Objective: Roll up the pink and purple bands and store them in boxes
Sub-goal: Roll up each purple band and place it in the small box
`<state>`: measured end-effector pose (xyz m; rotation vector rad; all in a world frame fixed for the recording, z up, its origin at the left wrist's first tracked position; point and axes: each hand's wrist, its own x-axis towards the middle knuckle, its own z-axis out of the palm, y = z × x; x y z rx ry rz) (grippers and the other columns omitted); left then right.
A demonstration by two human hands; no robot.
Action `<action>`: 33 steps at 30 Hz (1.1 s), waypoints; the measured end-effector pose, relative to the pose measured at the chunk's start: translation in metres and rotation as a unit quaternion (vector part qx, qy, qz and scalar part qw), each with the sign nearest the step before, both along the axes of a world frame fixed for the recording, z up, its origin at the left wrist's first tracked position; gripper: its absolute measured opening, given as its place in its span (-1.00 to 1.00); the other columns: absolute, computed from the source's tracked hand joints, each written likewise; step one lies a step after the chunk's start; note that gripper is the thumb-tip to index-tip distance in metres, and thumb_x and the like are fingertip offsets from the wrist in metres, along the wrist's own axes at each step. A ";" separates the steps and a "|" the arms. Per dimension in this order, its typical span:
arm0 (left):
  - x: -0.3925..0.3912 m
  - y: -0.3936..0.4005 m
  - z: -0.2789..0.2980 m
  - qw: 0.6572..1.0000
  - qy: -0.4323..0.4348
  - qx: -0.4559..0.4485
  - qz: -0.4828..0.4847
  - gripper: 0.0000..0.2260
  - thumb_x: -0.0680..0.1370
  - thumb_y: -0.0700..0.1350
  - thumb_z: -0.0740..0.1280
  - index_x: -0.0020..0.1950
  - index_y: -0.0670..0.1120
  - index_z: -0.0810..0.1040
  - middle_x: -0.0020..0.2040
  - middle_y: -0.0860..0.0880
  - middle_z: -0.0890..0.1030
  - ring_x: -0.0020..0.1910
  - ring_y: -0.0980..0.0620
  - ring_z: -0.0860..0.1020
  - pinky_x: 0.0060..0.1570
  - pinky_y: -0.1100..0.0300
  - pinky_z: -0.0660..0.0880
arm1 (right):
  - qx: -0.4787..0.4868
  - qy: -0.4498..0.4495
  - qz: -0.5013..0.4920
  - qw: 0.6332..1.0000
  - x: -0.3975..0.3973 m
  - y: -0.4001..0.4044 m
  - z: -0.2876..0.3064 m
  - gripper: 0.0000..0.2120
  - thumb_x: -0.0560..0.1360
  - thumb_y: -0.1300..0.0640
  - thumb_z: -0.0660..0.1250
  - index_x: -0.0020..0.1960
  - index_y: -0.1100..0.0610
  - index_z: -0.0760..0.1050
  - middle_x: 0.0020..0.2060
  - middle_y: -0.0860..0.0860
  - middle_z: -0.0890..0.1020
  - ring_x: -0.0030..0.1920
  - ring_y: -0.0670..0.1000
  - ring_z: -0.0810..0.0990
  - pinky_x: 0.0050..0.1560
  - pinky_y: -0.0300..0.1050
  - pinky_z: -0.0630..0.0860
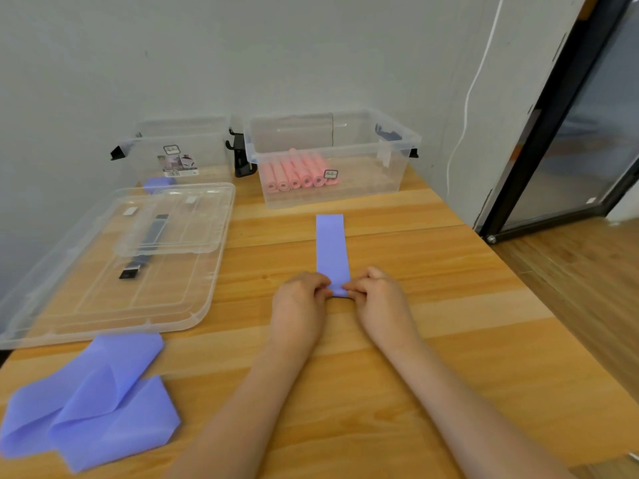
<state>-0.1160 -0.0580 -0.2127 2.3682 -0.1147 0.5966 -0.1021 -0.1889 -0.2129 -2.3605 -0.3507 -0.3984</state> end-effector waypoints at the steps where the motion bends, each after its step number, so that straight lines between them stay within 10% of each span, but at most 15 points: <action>1: 0.001 0.000 -0.001 1.000 -0.006 0.001 -0.002 -0.86 0.36 -0.36 0.42 -0.10 -0.25 0.66 -0.15 -0.19 0.67 -0.19 -0.15 0.63 -0.15 0.22 0.35 | -0.001 -0.006 -0.002 1.000 -0.002 0.000 0.000 -0.85 0.44 0.37 0.33 -0.04 0.30 0.64 -0.14 0.21 0.59 -0.12 0.17 0.58 -0.10 -0.25 0.33; 33: -0.002 -0.003 0.000 0.999 0.021 0.030 0.025 -0.86 0.39 -0.29 0.43 -0.07 -0.20 0.67 -0.12 -0.13 0.60 -0.07 -0.17 0.53 -0.12 0.13 0.41 | 0.056 0.011 -0.003 0.998 -0.001 0.000 0.002 -0.82 0.33 0.47 0.35 -0.16 0.25 0.57 -0.20 0.09 0.62 -0.25 -0.06 0.48 -0.18 -0.43 0.35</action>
